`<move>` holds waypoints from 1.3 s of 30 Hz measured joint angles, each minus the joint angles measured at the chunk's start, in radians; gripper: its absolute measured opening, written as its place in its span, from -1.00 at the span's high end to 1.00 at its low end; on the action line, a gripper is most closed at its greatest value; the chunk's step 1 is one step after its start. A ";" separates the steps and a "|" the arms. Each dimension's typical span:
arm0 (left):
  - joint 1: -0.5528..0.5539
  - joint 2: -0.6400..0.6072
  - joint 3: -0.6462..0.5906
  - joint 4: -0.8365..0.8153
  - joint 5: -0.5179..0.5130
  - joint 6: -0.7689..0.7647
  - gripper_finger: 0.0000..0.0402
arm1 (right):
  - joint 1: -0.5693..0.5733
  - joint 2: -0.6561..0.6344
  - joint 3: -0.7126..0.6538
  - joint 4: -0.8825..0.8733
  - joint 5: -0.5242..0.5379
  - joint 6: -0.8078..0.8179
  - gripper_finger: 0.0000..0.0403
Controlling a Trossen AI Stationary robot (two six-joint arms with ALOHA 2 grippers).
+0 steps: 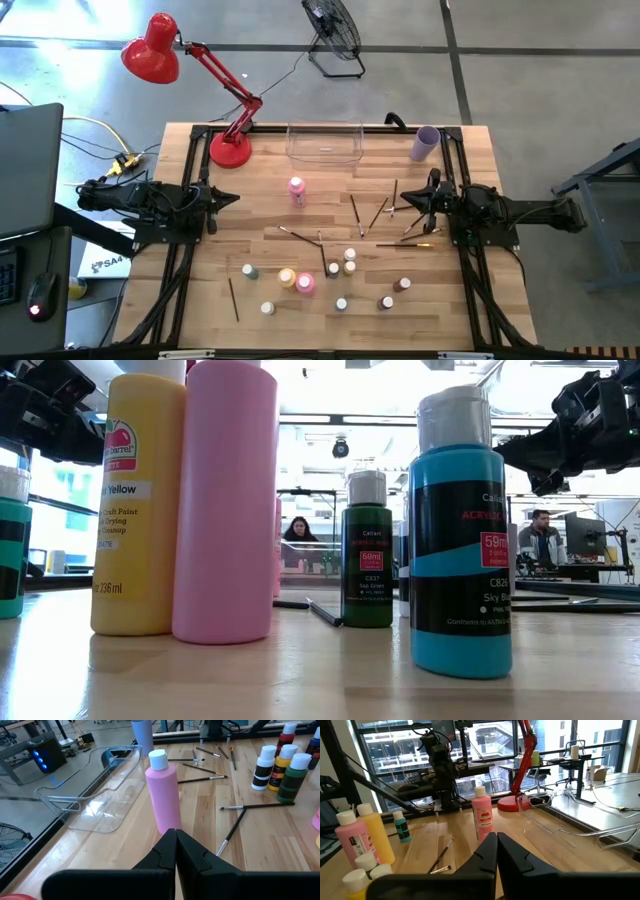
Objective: Pick & Place Paint Supplies
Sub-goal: Put the large pink paint bottle into the transparent bin
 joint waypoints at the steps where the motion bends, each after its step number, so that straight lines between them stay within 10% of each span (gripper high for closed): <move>1: 0.000 0.000 0.000 0.000 0.000 0.000 1.00 | 0.000 0.000 0.000 0.000 0.000 0.000 0.99; 39: 0.000 0.000 -0.002 0.321 -0.001 -0.078 1.00 | 0.000 0.000 0.000 0.000 -0.001 0.008 0.99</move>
